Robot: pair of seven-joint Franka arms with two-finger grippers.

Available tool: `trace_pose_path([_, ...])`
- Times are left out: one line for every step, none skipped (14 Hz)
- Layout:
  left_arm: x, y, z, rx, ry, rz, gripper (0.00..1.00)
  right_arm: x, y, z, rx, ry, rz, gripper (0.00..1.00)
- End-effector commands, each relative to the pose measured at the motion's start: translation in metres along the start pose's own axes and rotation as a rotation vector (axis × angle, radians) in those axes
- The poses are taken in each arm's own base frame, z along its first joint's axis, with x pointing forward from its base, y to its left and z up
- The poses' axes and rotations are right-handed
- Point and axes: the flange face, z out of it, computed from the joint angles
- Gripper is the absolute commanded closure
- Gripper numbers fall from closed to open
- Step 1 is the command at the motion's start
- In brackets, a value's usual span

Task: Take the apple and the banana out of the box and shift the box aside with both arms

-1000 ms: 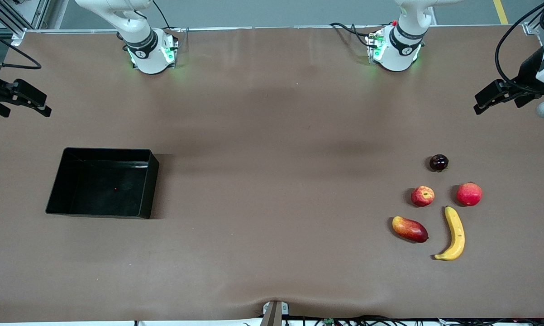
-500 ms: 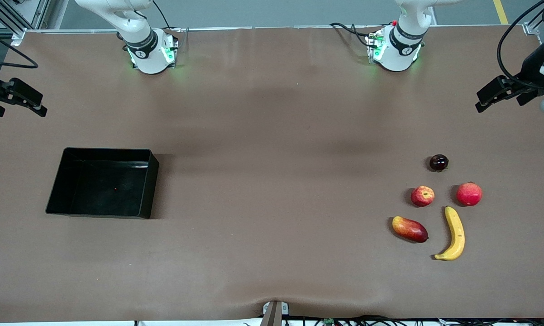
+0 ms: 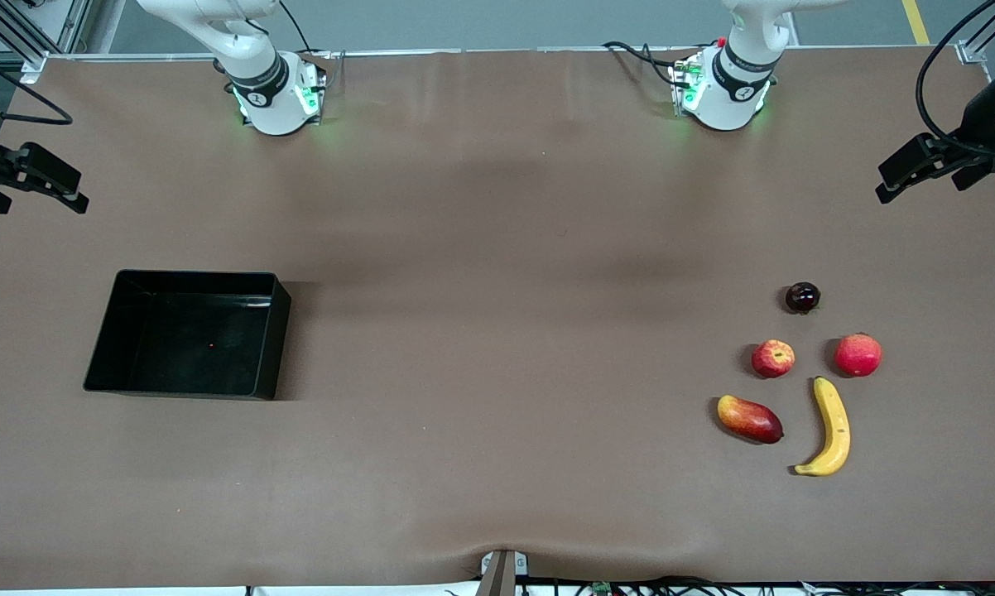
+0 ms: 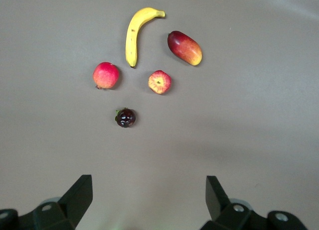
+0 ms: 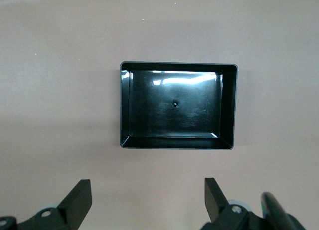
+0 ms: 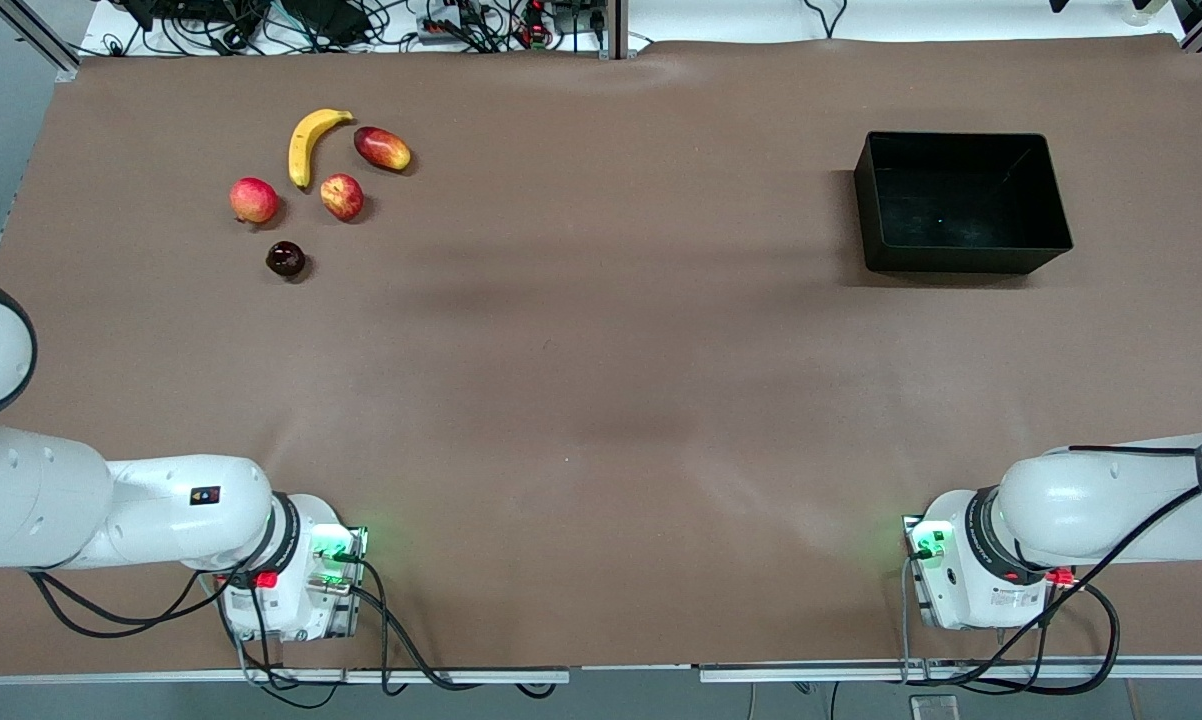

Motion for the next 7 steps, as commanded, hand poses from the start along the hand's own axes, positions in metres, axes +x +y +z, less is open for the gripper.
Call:
trace_pose_path([-0.0030,-0.0026,-0.0117,-0.013,0.002,-0.018,0.00,-0.0013,0.0000,-0.0016,-0.011,0.003,-0.011,0.00])
trace_pose_path([-0.0023,-0.0026,-0.0110,-0.011,0.002,-0.018,0.00,-0.0013,0.0008,-0.0024,-0.011,0.004,-0.010,0.00])
trace_pose_path([-0.0019,-0.0042,-0.0110,-0.011,0.002,-0.021,0.00,-0.0019,0.0008,-0.0030,-0.011,0.004,-0.010,0.00])
trace_pose_path([-0.0017,-0.0051,-0.0110,-0.011,0.002,-0.021,0.00,-0.0013,0.0008,-0.0024,-0.011,0.004,-0.010,0.00])
trace_pose_path([-0.0011,-0.0058,-0.0102,-0.011,0.000,-0.024,0.00,-0.0013,0.0016,-0.0024,-0.012,0.004,-0.008,0.00])
trace_pose_path([-0.0009,-0.0066,-0.0102,-0.011,0.000,-0.026,0.00,-0.0013,0.0008,-0.0024,-0.011,0.004,-0.010,0.00])
trace_pose_path([-0.0015,-0.0067,-0.0108,-0.011,0.000,-0.024,0.00,-0.0006,0.0008,-0.0017,-0.011,0.004,-0.010,0.00])
